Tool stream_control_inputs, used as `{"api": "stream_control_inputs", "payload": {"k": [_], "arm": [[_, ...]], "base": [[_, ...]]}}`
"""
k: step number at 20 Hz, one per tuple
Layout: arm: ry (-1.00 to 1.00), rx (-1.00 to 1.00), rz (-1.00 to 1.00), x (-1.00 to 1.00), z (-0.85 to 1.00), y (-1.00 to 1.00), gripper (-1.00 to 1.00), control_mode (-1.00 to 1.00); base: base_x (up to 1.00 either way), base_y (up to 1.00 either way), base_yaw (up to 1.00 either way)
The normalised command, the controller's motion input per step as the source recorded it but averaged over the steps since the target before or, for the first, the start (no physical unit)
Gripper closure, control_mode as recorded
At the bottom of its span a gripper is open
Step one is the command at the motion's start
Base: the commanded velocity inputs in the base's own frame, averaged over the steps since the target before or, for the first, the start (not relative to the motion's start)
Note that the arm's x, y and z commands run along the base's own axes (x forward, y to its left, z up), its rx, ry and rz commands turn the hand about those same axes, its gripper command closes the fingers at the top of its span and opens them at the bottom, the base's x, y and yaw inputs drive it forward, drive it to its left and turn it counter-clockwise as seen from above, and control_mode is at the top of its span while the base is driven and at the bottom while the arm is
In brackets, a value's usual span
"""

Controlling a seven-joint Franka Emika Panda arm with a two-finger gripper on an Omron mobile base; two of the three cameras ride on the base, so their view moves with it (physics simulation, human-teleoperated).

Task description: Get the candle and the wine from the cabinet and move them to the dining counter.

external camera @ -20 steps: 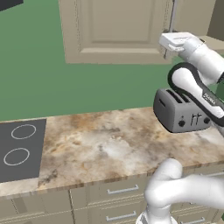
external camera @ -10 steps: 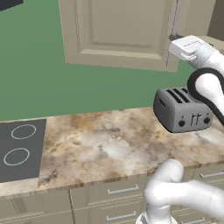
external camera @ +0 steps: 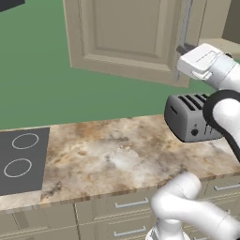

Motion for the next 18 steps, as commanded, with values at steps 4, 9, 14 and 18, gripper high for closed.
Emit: {"api": "stream_control_inputs", "payload": {"k": [4, 9, 14, 18], "arm": [[0.0, -0.06, 0.02, -0.84, 0.0, 0.51, 1.0, -1.0], [0.0, -0.07, 0.02, -0.77, 0.0, 0.53, 1.0, -1.0], [0.0, -0.05, 0.01, -0.62, 0.0, 0.53, 1.0, -1.0], [0.0, 0.0, 0.03, -0.22, 0.11, -0.07, 1.0, -1.0]], "base": [[0.0, 0.0, 0.0], [0.0, 0.0, 0.0], [0.0, 0.0, 0.0], [0.0, 0.0, 0.0]]}}
